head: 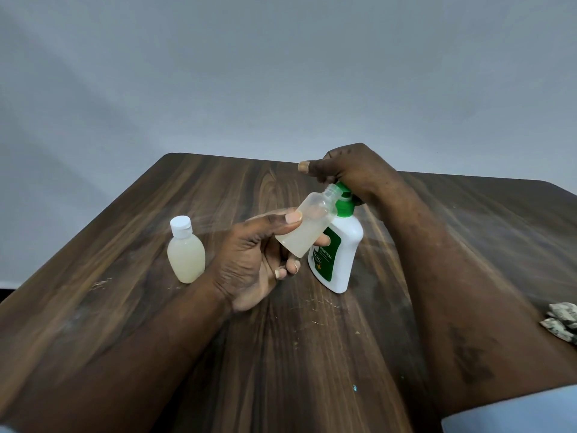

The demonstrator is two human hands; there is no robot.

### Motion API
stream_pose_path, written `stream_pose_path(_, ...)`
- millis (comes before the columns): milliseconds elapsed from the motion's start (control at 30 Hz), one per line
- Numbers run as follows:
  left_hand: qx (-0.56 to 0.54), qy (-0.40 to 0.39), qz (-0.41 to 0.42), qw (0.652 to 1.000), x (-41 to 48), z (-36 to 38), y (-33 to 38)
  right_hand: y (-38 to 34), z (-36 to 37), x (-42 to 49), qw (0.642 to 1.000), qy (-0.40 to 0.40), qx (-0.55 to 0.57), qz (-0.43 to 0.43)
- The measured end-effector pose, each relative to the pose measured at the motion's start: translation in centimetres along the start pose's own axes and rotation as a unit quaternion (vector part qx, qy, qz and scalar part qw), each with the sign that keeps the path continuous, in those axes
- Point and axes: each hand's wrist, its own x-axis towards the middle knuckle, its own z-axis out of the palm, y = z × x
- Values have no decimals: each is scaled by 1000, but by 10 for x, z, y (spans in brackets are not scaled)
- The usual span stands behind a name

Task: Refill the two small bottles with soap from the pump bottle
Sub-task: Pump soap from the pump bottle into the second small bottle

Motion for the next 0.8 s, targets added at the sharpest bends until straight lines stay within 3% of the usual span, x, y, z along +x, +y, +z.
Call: stream_pose_path(800, 3, -16, 4, 1000, 0, 2, 0, 2, 0, 3, 1000, 2, 5, -5)
